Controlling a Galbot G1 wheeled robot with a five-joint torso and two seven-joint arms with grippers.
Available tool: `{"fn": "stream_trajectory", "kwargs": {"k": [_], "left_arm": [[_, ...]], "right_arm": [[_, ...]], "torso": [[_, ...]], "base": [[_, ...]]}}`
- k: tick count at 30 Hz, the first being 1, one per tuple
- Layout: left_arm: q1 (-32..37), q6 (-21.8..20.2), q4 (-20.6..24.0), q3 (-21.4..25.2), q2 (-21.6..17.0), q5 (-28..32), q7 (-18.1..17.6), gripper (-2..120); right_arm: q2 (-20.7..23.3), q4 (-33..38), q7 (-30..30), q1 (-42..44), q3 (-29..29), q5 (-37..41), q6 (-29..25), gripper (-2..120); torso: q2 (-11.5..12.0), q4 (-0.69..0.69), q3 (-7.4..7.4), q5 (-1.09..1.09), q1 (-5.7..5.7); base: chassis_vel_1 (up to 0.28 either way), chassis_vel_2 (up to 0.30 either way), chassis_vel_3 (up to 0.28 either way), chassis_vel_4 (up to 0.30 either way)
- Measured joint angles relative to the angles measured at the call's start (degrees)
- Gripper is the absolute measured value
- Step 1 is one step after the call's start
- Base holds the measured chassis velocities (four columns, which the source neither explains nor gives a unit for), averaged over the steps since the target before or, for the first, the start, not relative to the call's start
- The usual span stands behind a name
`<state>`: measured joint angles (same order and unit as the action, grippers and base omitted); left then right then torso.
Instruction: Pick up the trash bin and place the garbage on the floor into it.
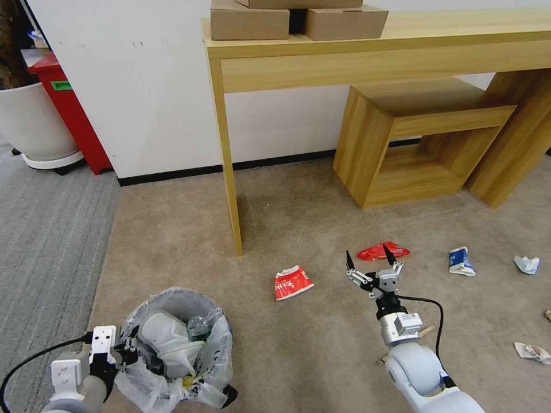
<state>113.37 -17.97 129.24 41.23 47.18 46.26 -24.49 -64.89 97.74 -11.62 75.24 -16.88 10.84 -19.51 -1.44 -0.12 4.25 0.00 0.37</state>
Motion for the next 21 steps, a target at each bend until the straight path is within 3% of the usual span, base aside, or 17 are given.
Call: {"fn": "stream_trajectory", "kwargs": {"k": [21], "left_arm": [[0.0, 0.0, -0.6, -0.51, 0.32, -0.8, 0.39, 0]], "right_arm": [[0.23, -0.63, 0.89, -0.6, 0.44, 0.04, -0.79, 100]], "torso": [[0.0, 0.0, 0.0, 0.0, 0.0]], "base": [[-0.036, 0.038, 0.035, -0.037]]}}
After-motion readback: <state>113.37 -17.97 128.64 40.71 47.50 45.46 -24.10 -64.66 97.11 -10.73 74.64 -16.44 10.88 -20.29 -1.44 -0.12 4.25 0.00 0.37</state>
